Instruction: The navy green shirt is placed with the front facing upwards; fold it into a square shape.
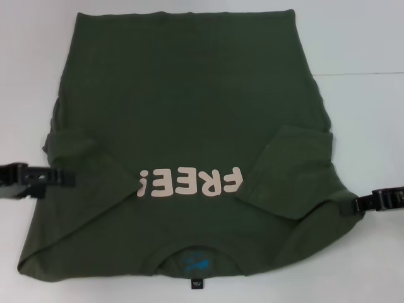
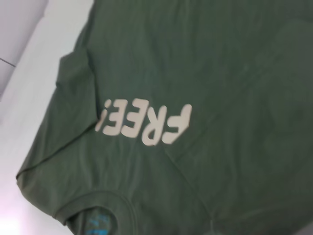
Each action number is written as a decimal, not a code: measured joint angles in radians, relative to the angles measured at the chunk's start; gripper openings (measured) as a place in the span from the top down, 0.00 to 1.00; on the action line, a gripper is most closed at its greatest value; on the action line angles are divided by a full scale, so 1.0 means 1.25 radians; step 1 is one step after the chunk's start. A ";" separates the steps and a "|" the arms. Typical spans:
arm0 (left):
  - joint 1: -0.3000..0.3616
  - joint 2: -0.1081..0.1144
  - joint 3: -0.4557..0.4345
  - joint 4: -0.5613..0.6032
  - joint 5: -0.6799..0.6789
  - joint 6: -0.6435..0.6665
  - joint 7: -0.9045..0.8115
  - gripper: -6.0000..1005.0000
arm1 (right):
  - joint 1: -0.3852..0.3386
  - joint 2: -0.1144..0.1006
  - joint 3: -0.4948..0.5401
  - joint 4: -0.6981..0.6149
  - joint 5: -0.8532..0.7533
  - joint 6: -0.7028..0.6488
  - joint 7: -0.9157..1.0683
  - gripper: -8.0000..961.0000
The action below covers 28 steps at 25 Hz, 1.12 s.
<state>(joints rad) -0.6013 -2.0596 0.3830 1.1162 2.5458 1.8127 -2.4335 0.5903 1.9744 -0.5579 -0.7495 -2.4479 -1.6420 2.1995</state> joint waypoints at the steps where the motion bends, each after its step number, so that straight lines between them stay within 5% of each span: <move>1: 0.002 0.000 -0.001 0.011 0.021 0.005 -0.009 0.17 | 0.000 0.000 0.000 0.000 0.005 0.000 -0.002 0.96; 9: 0.016 -0.002 -0.007 0.029 0.142 0.011 -0.044 0.17 | 0.002 0.000 -0.006 0.002 0.036 0.000 -0.007 0.96; 28: 0.031 -0.008 -0.003 -0.027 0.217 -0.033 -0.049 0.18 | 0.017 0.000 -0.008 0.006 0.039 0.005 -0.027 0.96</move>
<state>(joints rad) -0.5629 -2.0697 0.3793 1.0829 2.8167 1.7715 -2.4949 0.6119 1.9742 -0.5678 -0.7422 -2.3990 -1.6359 2.1661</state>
